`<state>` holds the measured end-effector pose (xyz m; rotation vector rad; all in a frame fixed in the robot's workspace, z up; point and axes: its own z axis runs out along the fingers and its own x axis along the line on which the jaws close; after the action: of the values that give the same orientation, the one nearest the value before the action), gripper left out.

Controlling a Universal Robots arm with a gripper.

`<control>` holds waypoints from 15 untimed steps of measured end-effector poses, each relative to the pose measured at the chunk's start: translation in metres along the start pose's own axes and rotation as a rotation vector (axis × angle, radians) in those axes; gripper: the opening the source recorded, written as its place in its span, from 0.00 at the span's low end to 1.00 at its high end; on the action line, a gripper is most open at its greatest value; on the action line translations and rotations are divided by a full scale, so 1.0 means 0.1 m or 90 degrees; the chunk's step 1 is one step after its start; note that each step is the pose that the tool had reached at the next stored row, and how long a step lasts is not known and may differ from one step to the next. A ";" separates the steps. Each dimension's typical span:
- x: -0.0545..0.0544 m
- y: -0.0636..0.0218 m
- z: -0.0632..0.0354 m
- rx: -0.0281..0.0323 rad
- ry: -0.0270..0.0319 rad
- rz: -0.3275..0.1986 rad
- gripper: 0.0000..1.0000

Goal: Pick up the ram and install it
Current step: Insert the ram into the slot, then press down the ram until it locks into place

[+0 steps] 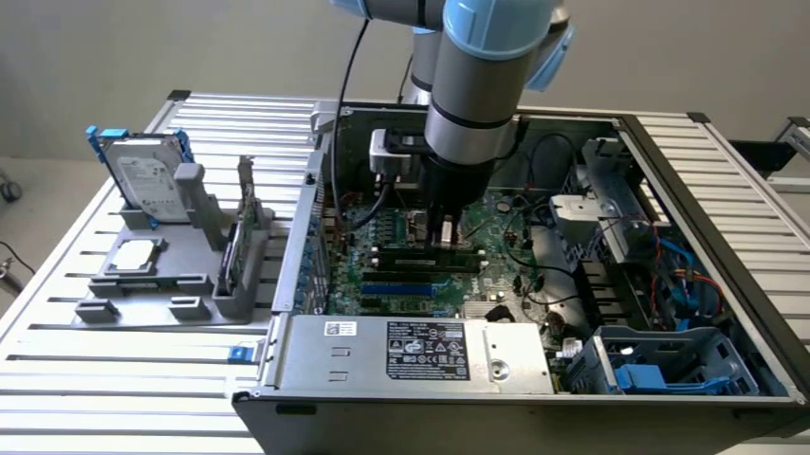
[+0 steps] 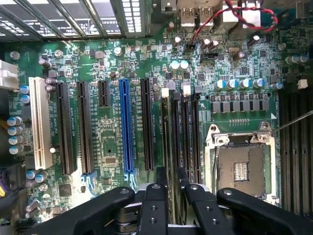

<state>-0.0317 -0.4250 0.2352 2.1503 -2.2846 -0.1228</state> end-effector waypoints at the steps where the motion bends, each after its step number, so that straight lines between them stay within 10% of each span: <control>1: 0.00 0.001 -0.022 0.0000 0.0000 0.000 0.22; 15: -0.01 0.008 -0.148 -0.0007 0.0000 0.000 0.11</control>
<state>-0.0316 -0.4250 0.2500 2.1497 -2.2841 -0.1239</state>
